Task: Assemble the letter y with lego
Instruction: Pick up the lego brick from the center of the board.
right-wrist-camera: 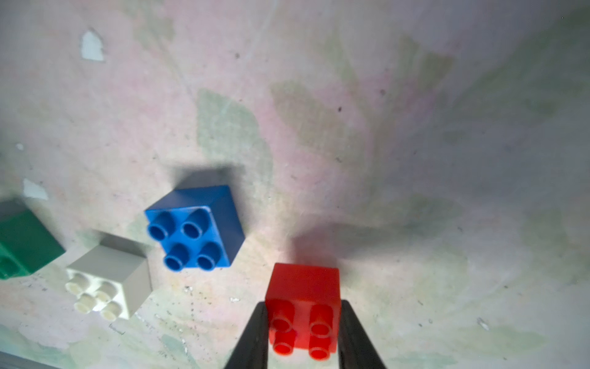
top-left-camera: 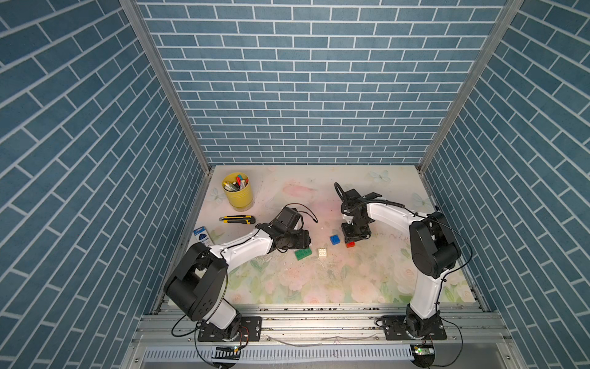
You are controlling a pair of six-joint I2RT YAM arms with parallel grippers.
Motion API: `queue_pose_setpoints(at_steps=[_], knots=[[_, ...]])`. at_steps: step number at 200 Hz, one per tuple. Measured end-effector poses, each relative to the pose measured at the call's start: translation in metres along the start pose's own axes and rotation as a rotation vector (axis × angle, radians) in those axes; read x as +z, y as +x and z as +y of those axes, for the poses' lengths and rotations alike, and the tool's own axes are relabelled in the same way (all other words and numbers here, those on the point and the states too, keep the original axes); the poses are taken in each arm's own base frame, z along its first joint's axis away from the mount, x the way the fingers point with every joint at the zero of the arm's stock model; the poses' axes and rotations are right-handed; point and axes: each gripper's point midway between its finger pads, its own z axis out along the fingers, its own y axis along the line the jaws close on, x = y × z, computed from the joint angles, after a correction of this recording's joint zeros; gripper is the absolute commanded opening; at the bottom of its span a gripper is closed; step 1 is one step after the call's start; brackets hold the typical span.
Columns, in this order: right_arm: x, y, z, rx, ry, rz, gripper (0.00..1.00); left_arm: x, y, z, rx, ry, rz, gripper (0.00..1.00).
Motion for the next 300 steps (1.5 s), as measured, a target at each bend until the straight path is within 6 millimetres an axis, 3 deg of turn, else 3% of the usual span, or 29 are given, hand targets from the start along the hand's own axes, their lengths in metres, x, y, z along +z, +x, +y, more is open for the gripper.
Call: queue_pose_setpoints(at_steps=[93, 170, 300], knots=[[-0.024, -0.014, 0.031, -0.061, -0.067, -0.039, 0.22, -0.007, 0.008, -0.004, -0.028, 0.049, -0.004, 0.7], [-0.003, -0.013, 0.041, -0.083, -0.071, 0.027, 0.22, -0.007, 0.01, -0.003, -0.035, 0.047, -0.003, 0.7], [0.0, -0.014, 0.048, -0.099, -0.087, 0.04, 0.22, -0.005, 0.013, 0.0, -0.037, 0.04, 0.003, 0.7]])
